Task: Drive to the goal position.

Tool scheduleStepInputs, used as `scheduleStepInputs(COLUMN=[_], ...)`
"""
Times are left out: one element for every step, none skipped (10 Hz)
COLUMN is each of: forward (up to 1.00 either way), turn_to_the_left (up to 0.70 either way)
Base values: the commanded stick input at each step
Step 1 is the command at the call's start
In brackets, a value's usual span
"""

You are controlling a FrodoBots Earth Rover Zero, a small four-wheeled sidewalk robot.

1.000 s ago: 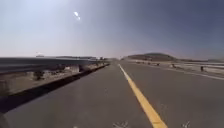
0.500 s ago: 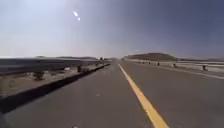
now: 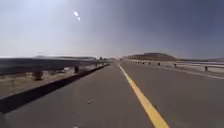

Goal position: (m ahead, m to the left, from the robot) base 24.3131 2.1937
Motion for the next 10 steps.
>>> scheduleStepInputs(forward=[0.5,0.5,0.5,0.5,0.5,0.5,0.5,0.5,0.5,0.5], turn_to_the_left=[0.0,0.0,0.0,0.0,0.0,0.0,0.0,0.0,0.0,0.0])
